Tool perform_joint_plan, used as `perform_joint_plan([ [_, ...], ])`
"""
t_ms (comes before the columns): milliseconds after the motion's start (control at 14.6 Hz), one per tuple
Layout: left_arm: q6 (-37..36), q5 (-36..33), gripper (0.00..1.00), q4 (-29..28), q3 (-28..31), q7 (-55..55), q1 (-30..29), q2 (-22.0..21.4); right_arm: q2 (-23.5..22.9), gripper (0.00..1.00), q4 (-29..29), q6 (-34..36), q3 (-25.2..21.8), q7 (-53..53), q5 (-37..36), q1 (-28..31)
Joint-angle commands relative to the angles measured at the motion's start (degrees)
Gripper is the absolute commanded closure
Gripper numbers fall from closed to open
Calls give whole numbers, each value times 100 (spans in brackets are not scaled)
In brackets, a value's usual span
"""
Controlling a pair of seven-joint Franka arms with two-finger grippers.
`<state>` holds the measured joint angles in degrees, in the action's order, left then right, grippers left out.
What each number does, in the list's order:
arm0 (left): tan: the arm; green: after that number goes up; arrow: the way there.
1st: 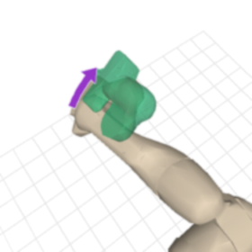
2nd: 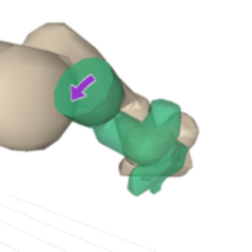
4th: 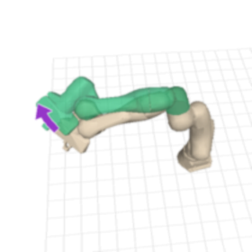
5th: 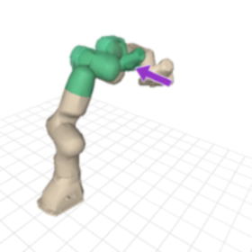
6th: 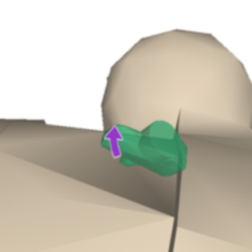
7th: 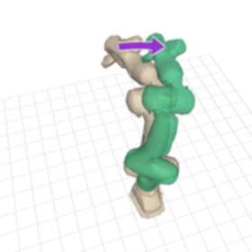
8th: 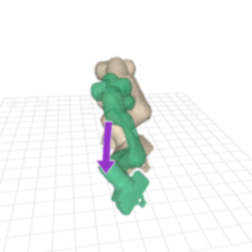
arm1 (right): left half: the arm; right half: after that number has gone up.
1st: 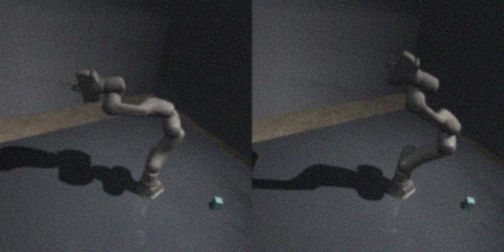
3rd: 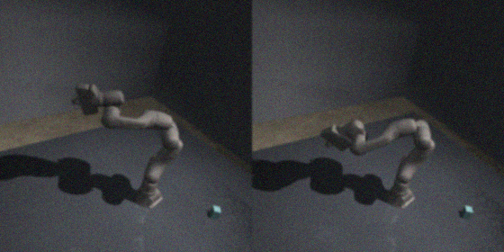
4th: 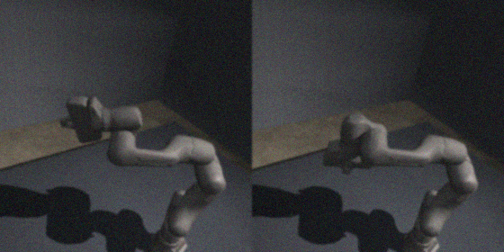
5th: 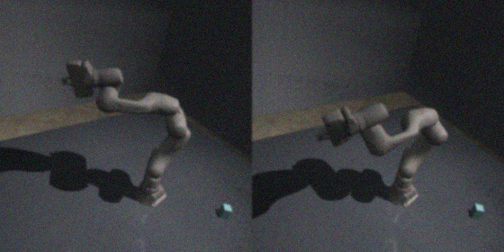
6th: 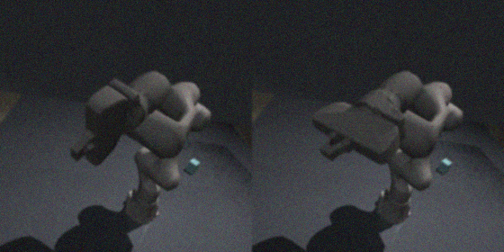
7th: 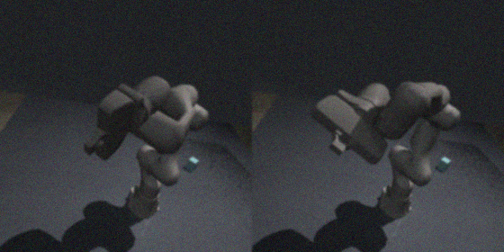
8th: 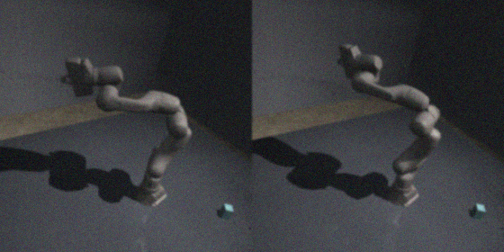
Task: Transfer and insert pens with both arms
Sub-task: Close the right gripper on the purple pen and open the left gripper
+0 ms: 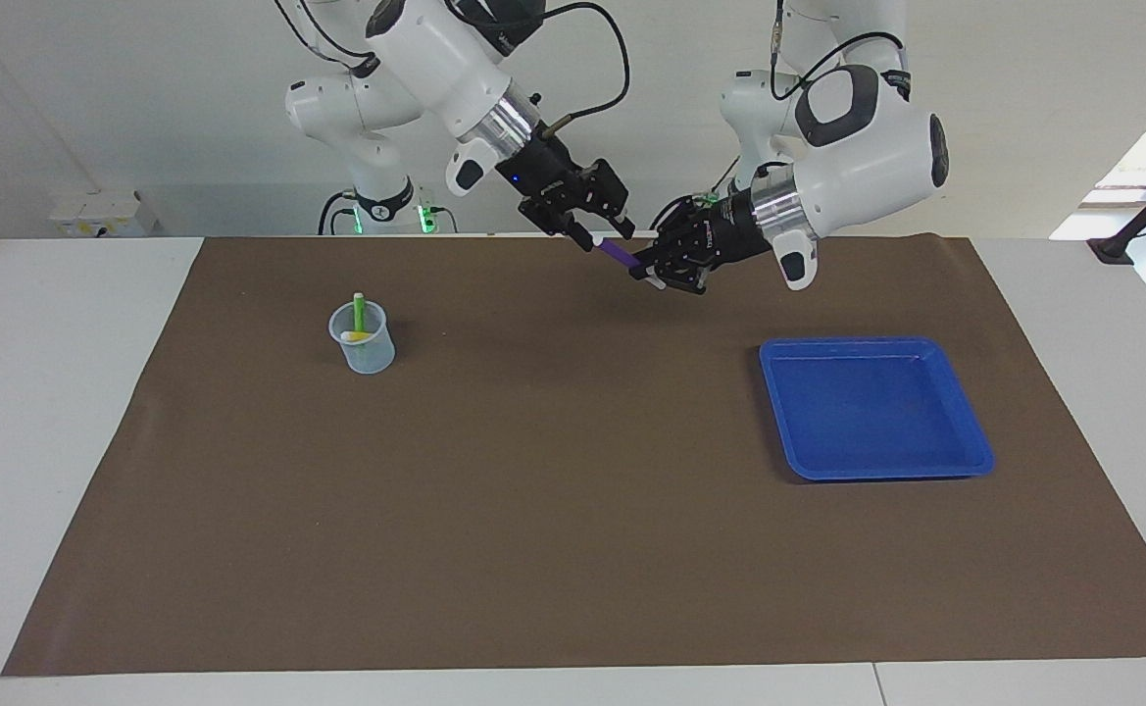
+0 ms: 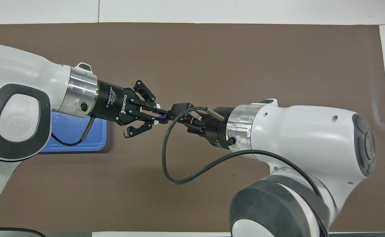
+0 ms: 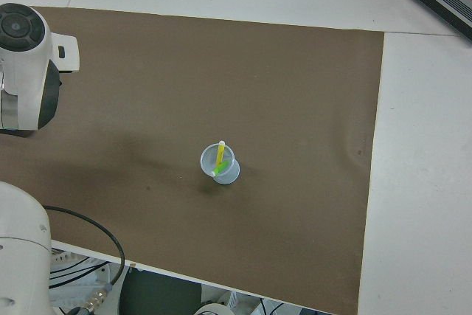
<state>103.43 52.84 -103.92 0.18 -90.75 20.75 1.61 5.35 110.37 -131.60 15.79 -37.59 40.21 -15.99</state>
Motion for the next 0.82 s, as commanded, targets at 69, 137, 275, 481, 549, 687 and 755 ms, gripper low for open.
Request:
perform_joint_plan([
  [69, 133, 113, 100, -207, 44, -101, 87, -178, -51, 46, -51, -129, 11, 138, -13, 61],
  [137, 124, 113, 100, -207, 44, -101, 96, -187, -69, 46, -103, -129, 11, 138, -13, 79],
  [275, 124, 113, 100, -207, 44, -110, 96, -205, -95, 47, -112, -138, 3, 138, -4, 88],
  [481, 124, 113, 100, -207, 44, -110, 96, -213, -95, 53, -112, -173, 3, 138, -13, 88],
  [549, 124, 113, 100, -207, 44, -110, 96, -213, -95, 57, -121, -182, 3, 138, -4, 88],
  [687, 124, 113, 100, -216, 44, -110, 96, -213, -95, 61, -121, -190, 3, 138, -4, 88],
  [755, 124, 113, 100, -216, 44, -118, 96, -213, -95, 66, -121, -182, 3, 138, -4, 88],
])
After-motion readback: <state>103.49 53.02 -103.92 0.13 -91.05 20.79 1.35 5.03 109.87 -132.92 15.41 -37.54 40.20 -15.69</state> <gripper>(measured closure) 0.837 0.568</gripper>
